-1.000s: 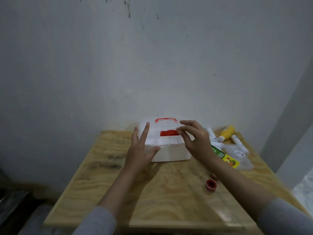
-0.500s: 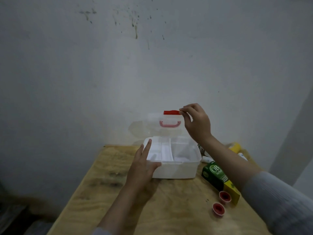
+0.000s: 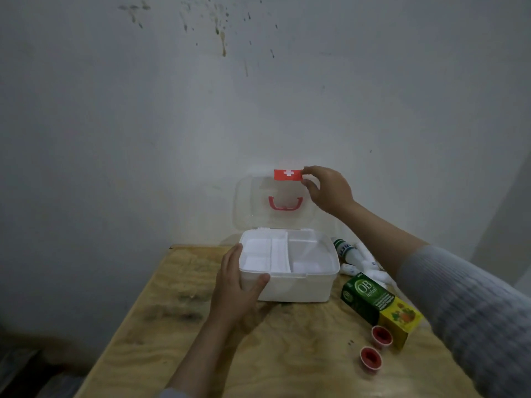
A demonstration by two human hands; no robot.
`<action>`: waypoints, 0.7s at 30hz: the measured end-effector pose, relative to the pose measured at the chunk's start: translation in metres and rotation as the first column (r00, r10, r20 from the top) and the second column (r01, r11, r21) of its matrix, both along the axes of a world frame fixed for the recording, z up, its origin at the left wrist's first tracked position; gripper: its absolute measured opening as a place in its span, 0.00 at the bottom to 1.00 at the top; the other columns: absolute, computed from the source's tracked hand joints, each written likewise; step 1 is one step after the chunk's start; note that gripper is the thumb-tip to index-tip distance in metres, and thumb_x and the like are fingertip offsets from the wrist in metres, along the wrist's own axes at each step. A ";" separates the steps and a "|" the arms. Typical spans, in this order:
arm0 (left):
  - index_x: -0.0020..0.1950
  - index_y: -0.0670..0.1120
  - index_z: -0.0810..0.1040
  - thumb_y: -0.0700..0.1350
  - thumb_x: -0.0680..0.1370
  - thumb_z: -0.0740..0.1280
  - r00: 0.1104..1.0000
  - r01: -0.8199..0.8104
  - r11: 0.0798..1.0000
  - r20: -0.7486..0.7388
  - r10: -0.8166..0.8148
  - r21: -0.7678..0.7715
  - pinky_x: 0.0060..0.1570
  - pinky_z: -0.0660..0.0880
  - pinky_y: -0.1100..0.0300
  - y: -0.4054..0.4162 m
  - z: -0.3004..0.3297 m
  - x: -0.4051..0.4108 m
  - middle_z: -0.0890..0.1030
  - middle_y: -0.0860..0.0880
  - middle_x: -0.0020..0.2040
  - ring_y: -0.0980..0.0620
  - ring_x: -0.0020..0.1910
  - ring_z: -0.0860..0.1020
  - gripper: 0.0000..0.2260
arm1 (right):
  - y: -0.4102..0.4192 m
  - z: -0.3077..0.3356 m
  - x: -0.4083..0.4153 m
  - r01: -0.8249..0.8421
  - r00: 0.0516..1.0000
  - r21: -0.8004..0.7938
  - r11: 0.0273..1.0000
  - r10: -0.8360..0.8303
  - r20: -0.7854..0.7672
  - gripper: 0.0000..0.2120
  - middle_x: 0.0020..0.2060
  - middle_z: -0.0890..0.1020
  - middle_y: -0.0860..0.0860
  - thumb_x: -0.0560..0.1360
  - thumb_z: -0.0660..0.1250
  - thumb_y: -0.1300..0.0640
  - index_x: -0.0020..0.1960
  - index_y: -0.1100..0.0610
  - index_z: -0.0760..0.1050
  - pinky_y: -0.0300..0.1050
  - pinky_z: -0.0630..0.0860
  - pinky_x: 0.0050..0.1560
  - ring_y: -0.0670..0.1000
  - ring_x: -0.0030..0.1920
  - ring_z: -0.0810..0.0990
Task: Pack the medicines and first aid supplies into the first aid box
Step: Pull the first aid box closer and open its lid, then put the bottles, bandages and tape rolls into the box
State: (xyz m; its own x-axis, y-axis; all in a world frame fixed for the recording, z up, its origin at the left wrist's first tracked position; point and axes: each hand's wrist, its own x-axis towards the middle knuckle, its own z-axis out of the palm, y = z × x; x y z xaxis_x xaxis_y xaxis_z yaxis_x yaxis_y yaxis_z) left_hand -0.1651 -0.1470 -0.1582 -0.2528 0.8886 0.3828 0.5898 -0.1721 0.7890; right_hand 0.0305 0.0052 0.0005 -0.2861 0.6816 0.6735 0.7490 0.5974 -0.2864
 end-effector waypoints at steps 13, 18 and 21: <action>0.71 0.51 0.64 0.55 0.73 0.68 0.980 -0.105 0.985 0.184 0.079 0.137 0.66 0.70 0.46 0.003 -0.004 0.018 0.66 0.54 0.71 0.54 0.69 0.65 0.28 | -0.072 -0.054 0.141 0.156 0.985 -0.170 0.973 -0.167 -0.053 0.08 0.47 0.84 0.56 0.72 0.69 0.60 0.51 0.58 0.81 0.47 0.76 0.48 0.55 0.44 0.81; 0.72 0.49 0.66 0.51 0.73 0.70 0.971 -0.146 0.976 0.212 0.110 0.164 0.66 0.70 0.45 0.002 -0.003 0.025 0.67 0.50 0.72 0.52 0.69 0.66 0.28 | -0.072 -0.100 0.177 0.307 0.936 -0.388 0.869 -0.350 -0.045 0.08 0.46 0.84 0.57 0.71 0.68 0.61 0.50 0.56 0.81 0.47 0.77 0.47 0.54 0.42 0.81; 0.72 0.50 0.65 0.52 0.73 0.69 0.969 -0.151 0.978 0.218 0.117 0.145 0.65 0.71 0.45 0.002 -0.003 0.026 0.67 0.50 0.72 0.51 0.69 0.66 0.29 | -0.063 -0.118 0.178 0.346 0.929 -0.456 0.820 -0.366 0.047 0.12 0.51 0.84 0.57 0.71 0.66 0.60 0.54 0.55 0.80 0.49 0.78 0.50 0.56 0.49 0.81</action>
State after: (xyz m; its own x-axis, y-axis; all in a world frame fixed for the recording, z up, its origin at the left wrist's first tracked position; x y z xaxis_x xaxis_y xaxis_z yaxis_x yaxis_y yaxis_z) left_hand -0.1393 -0.1451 -0.1615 -0.4543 0.7727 0.4433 0.4425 -0.2361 0.8651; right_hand 0.2085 -0.0575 -0.1177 0.0564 0.9598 0.2748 0.8661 0.0899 -0.4918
